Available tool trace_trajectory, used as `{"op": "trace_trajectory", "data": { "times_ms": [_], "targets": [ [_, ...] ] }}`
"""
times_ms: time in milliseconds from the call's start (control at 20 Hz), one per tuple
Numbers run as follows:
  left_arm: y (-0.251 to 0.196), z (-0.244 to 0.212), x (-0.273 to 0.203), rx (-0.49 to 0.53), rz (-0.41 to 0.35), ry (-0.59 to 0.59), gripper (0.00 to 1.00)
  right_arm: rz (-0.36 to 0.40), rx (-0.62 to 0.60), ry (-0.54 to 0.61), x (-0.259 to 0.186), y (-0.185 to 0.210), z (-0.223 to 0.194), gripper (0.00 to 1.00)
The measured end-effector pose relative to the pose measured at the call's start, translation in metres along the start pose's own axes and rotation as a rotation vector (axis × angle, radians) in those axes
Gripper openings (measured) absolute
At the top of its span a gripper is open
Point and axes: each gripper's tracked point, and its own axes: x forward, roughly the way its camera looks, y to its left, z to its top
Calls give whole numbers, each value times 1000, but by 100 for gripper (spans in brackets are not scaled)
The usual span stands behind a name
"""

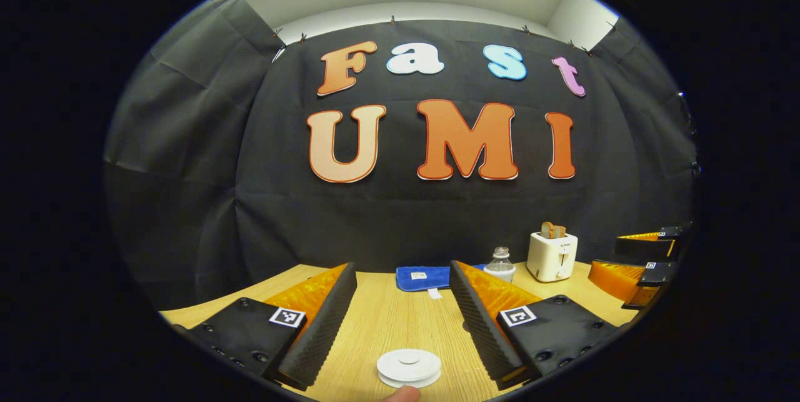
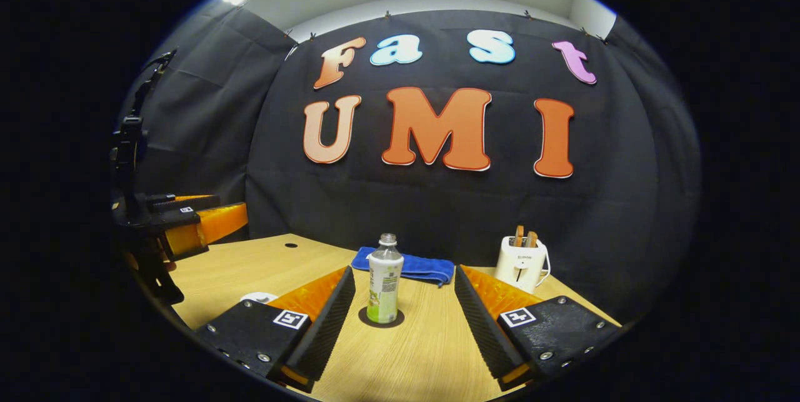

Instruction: Open the teacup lid with one hand, grasp the water bottle and pour water into the teacup with the other hand; after pouring, place the water bottle on the coaster and then close the teacup lid.

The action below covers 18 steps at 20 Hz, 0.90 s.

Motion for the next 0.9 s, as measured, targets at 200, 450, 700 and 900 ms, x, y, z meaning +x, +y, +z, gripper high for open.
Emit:
{"op": "trace_trajectory", "data": {
  "times_ms": [200,450,700,900],
  "targets": [
    [5,10,-10,-3,16,-18,95,-47,8,5,-4,-10,-3,96],
    [10,17,-20,-21,24,-19,97,-55,14,-2,-7,-14,2,96],
    [5,23,-24,-11,16,-1,95,-58,20,3,-12,-13,7,96],
    [4,32,-27,-11,19,-22,97,-47,24,-5,-13,-11,9,96]
  ]
}}
